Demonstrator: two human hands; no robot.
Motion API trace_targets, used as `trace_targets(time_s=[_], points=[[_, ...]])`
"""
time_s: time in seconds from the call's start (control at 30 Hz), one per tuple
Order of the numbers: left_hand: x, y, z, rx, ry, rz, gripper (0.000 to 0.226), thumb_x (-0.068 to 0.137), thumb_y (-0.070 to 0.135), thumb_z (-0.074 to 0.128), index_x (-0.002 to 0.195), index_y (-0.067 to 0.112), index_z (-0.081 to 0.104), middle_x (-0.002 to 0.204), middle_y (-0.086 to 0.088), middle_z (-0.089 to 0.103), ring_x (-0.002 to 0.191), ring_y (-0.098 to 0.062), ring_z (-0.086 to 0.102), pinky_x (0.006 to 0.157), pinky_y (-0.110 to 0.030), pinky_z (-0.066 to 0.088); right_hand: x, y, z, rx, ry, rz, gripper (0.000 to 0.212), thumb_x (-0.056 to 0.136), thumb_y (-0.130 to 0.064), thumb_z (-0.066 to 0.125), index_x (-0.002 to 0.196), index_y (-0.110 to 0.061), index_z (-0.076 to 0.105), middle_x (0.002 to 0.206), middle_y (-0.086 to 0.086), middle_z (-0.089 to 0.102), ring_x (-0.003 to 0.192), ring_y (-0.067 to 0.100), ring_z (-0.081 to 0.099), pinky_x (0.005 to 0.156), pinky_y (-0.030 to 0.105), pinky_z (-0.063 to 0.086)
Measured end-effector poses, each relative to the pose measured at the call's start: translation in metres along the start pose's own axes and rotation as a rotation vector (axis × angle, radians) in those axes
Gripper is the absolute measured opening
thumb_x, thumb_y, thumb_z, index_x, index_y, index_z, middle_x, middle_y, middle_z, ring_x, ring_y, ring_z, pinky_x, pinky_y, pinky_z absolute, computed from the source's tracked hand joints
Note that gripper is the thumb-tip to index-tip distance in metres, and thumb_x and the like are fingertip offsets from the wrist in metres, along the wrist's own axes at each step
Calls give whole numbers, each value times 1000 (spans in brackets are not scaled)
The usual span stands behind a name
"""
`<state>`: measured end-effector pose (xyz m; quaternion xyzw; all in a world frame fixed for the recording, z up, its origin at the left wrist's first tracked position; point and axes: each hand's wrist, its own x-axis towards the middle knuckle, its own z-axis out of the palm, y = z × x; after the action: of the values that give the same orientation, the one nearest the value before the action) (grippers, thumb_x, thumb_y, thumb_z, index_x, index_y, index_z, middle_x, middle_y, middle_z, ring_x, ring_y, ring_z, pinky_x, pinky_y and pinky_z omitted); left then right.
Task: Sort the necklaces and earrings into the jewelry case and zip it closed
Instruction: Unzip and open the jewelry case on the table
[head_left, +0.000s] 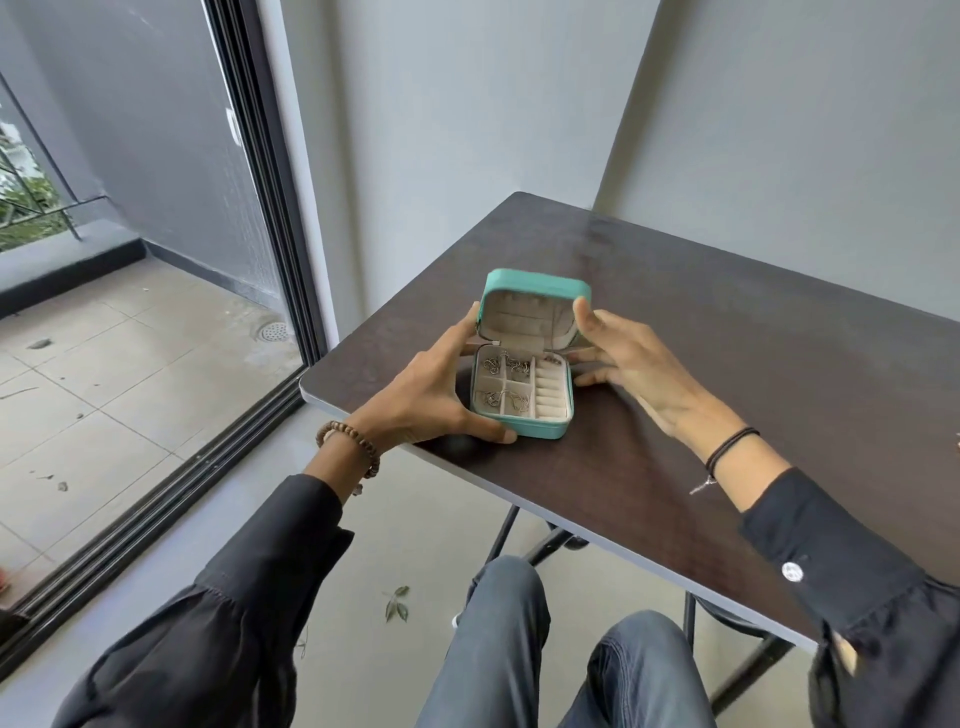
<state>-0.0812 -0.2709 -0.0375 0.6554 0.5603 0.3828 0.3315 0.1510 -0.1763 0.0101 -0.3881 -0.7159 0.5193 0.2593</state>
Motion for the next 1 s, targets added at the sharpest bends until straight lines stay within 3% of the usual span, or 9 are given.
trace_targets(time_s=[0.13, 0.2, 0.3, 0.37, 0.43, 0.53, 0.63, 0.83, 1.0], points=[[3, -3, 0, 27, -12, -34, 147, 46, 60, 95, 158, 45, 3, 153, 18, 44, 141, -6, 44, 123, -49, 25, 13, -5, 6, 4, 102, 73, 62, 94, -72, 43, 107, -21, 76, 98, 0, 80, 93, 17, 75, 74, 31, 57], [3, -1, 0, 15, -9, -54, 149, 44, 66, 93, 158, 46, 1, 154, 19, 43, 139, -1, 45, 124, -49, 23, 21, -3, 6, -16, 143, 103, 75, 90, -79, 43, 106, -14, 77, 94, 4, 80, 92, 20, 75, 66, 29, 55], [3, 5, -2, -117, -5, -83, 129, 58, 64, 90, 158, 47, 10, 143, 19, 55, 131, 3, 53, 120, -43, 34, 31, 2, 7, -71, 218, 171, 118, 69, -99, 45, 121, 5, 65, 105, 25, 71, 93, 30, 74, 67, 40, 62], [7, 9, -1, -209, 50, -110, 101, 74, 67, 78, 156, 42, 25, 138, 19, 61, 125, 2, 58, 114, -39, 42, 35, 5, 7, -110, 262, 203, 126, 62, -104, 44, 119, 6, 64, 104, 24, 71, 87, 29, 76, 78, 49, 62], [13, 11, 3, -244, 175, -147, 72, 87, 70, 61, 147, 36, 44, 128, 18, 67, 117, 2, 63, 110, -38, 46, 37, 6, 9, -138, 283, 213, 106, 69, -99, 44, 103, -4, 76, 87, 10, 78, 82, 27, 77, 79, 48, 62], [27, 13, 8, -98, 373, -199, 47, 98, 66, 41, 122, 33, 64, 109, 15, 71, 103, -1, 66, 104, -41, 48, 35, 7, 13, -142, 321, 176, 69, 89, -77, 49, 89, -15, 78, 83, 2, 79, 78, 20, 76, 59, 31, 54], [35, 12, 12, 2, 455, -227, 40, 103, 58, 39, 105, 29, 67, 98, 12, 72, 92, -7, 68, 93, -40, 52, 33, 8, 16, -159, 341, 149, 55, 94, -69, 52, 93, -18, 74, 82, 3, 79, 75, 19, 76, 54, 27, 50], [37, 2, 14, 84, 513, -211, 33, 103, 55, 43, 103, 33, 68, 91, 14, 73, 92, -13, 68, 88, -41, 54, 24, 15, 22, -199, 564, -51, 33, 91, -53, 68, 84, -22, 59, 80, 4, 73, 56, 13, 63, 54, 34, 51], [37, -1, 14, 59, 524, -179, 31, 103, 54, 44, 104, 33, 68, 91, 14, 74, 92, -10, 69, 88, -43, 55, 18, 13, 27, -326, 528, -233, 16, 91, -40, 70, 81, -27, 70, 65, -7, 70, 60, 12, 67, 64, 41, 60]])
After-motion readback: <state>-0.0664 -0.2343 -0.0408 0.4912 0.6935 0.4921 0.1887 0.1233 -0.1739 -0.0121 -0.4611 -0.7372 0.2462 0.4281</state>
